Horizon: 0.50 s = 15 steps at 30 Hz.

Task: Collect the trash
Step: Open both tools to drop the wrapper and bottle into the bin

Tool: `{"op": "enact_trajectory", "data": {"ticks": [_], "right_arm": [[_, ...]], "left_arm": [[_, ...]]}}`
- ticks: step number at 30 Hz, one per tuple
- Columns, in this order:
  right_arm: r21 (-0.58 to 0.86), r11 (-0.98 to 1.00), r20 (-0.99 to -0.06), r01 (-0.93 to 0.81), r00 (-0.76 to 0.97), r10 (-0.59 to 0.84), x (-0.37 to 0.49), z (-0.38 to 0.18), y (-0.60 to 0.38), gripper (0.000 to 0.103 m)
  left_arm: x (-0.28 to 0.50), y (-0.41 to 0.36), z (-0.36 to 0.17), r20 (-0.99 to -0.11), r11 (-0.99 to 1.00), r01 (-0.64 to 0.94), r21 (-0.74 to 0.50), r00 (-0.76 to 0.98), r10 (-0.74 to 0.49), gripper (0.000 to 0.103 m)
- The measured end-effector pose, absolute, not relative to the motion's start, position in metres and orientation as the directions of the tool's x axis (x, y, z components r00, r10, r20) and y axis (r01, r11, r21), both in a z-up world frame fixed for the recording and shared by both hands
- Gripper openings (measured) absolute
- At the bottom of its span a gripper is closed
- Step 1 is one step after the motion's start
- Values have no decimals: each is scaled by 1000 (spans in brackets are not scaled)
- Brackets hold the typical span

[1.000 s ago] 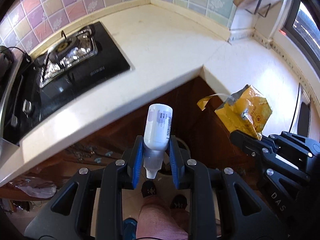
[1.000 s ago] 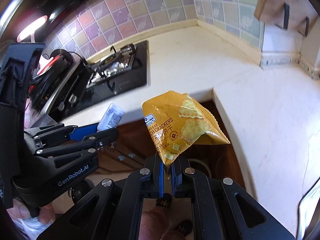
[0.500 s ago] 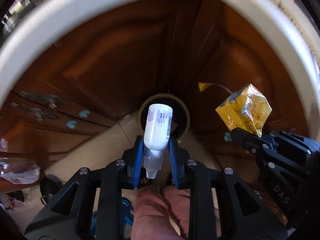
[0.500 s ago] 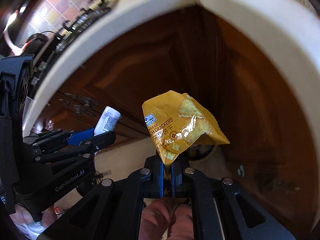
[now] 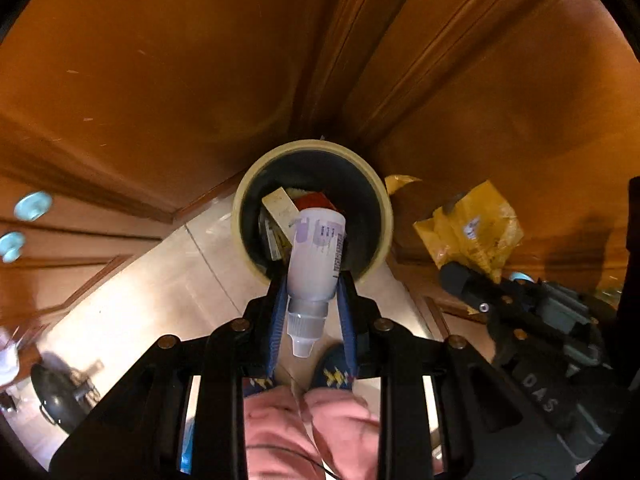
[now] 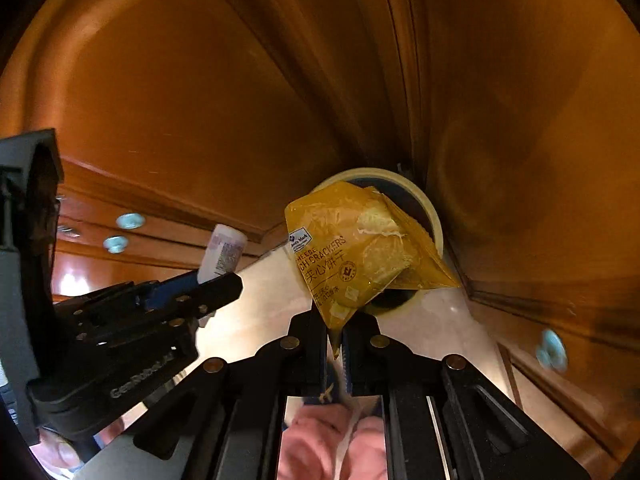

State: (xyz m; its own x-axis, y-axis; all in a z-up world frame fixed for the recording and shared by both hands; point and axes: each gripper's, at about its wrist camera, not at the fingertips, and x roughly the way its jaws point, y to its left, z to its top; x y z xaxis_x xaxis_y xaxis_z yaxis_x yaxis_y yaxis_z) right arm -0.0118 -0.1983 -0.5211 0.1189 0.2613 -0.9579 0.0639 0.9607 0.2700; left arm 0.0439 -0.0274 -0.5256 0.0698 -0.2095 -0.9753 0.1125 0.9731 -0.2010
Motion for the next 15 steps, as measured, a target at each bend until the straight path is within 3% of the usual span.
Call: {"op": "enact_trajectory", "data": {"ticks": [8, 12, 15], "right_arm": [[233, 971, -970, 57, 79, 229, 9, -618, -196, 6], [227, 972, -973, 61, 65, 223, 17, -648, -189, 14], [231, 970, -972, 73, 62, 227, 19, -661, -184, 29]], "left_arm": [[71, -25, -605, -978, 971, 131, -198, 41, -205, 22], [80, -25, -625, -981, 971, 151, -183, 32, -190, 24], [83, -24, -636, -982, 971, 151, -183, 17, -187, 54]]}}
